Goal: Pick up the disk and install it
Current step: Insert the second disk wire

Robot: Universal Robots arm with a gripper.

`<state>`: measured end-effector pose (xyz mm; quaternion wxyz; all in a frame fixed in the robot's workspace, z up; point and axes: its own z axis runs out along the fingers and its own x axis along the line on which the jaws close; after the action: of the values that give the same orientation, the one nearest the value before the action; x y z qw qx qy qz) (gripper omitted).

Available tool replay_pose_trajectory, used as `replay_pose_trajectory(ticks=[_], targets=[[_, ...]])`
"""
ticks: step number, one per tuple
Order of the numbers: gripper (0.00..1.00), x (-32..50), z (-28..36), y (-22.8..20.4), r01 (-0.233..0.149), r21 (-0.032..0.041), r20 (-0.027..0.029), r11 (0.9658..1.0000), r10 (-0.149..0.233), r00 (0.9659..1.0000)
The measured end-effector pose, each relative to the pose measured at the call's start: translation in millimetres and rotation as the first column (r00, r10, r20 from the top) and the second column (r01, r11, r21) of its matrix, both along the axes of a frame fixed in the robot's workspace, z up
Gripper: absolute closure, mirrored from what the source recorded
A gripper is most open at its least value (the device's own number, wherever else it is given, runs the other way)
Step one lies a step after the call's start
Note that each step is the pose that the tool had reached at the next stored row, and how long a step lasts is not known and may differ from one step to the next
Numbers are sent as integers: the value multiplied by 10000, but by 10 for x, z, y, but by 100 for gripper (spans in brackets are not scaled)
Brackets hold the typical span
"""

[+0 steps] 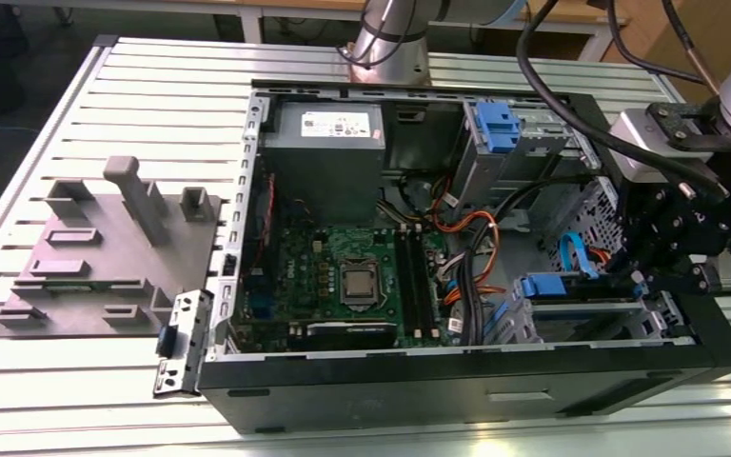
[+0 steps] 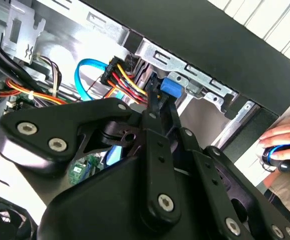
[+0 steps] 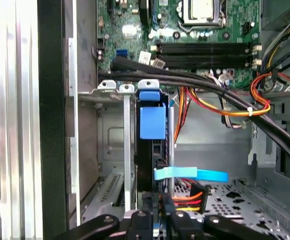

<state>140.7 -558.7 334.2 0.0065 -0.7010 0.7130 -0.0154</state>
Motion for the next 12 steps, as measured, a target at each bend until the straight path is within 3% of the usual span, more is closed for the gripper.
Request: replay_pose_trajectory(ticks=[1, 12], targets=[[77, -1, 0, 0, 2, -1, 0, 10000, -2, 10000], [77, 15, 0, 0, 4, -2, 0, 10000, -4, 10000]])
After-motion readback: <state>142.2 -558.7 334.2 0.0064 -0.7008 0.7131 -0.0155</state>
